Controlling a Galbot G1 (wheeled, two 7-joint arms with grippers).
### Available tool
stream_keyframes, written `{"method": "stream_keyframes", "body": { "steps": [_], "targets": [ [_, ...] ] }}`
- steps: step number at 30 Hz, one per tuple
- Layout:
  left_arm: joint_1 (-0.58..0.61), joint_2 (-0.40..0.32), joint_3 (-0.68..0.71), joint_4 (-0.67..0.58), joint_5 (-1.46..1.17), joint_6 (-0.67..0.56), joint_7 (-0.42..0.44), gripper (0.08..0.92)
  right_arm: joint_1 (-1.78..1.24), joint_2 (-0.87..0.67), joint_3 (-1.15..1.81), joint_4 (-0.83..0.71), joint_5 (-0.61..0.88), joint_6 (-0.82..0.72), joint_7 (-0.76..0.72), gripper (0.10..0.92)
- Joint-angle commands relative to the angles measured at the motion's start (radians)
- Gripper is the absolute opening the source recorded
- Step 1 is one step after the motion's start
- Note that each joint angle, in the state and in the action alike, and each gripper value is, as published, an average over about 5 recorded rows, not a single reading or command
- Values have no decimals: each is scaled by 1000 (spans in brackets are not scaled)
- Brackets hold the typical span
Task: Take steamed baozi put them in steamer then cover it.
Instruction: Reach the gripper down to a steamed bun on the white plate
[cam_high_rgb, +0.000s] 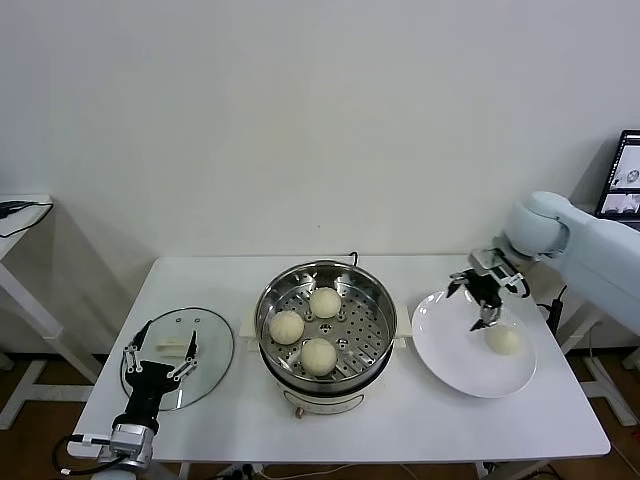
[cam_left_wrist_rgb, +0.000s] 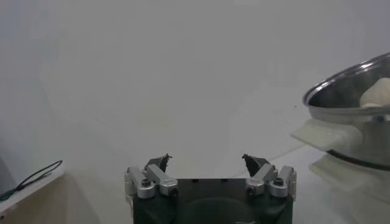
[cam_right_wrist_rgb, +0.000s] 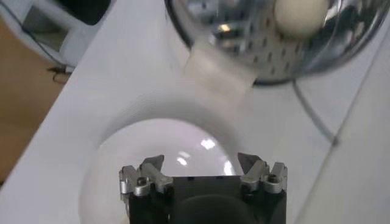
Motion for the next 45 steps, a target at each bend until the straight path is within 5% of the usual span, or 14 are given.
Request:
{"method": "stream_keyframes", "body": {
  "steps": [1,45],
  "targets": [
    [-4,0,5,9,1,3,0,823,-271,-33,260,-199,-140,-61,6,823],
    [0,-3,4,27,8,-19,4,823,-382,97,405,-370,-271,-3,115,823]
  ]
}}
